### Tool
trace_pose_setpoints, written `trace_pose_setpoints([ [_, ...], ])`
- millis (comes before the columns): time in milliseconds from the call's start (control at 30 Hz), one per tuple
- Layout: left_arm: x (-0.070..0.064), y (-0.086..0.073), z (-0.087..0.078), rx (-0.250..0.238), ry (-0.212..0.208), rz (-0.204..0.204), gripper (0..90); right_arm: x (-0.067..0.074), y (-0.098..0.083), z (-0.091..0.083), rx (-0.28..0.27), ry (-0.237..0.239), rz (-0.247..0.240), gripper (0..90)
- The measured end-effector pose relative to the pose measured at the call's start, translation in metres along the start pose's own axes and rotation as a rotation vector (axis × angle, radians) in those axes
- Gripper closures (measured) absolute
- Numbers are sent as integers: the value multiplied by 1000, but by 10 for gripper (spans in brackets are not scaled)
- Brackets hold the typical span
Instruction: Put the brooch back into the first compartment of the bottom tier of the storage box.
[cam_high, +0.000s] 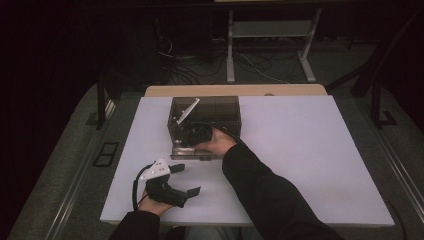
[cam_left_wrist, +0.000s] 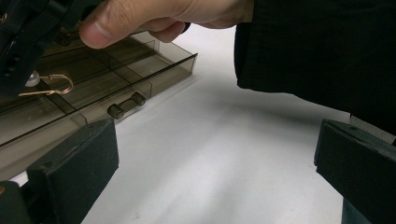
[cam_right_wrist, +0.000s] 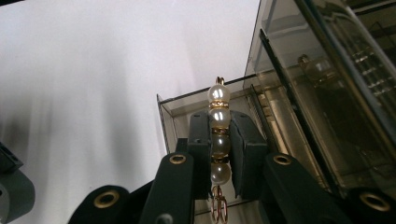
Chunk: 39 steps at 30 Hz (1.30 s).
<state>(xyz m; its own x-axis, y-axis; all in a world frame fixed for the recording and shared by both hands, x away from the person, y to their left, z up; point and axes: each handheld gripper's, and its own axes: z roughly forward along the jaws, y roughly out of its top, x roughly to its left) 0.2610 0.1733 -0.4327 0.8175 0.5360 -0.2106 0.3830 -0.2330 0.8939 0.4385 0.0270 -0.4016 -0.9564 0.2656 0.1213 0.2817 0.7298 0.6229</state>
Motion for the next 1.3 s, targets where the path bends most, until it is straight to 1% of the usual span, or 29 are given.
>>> trace_pose_setpoints([
  [267,0,0,0,0,0,0,0,1,0,2,2,0,0,779],
  [400,0,0,0,1,0,0,0,1,0,0,-4,-1,-2,730],
  [500,0,0,0,1,0,0,0,3,1,-3,-7,1,1,717],
  [533,0,0,1,1,0,1,0,4,1,-4,-9,-1,-5,712],
  [600,0,0,1,1,1,2,0,6,2,-6,-11,4,1,693],
  [667,0,0,1,1,1,5,0,8,2,-9,-16,7,-5,676],
  [833,0,0,1,2,1,1,0,14,5,-16,-19,11,-25,593],
  [933,0,0,0,2,1,7,0,18,6,-23,-27,10,-21,534],
  [967,0,0,0,2,2,7,0,19,6,-25,-30,17,-21,515],
  [1033,0,0,1,3,1,4,0,21,6,-30,-37,12,-26,490],
  [1200,-1,0,2,3,2,4,0,24,3,-42,-58,5,-10,438],
  [1300,0,0,2,7,0,3,0,25,0,-48,-60,-3,-5,405],
])
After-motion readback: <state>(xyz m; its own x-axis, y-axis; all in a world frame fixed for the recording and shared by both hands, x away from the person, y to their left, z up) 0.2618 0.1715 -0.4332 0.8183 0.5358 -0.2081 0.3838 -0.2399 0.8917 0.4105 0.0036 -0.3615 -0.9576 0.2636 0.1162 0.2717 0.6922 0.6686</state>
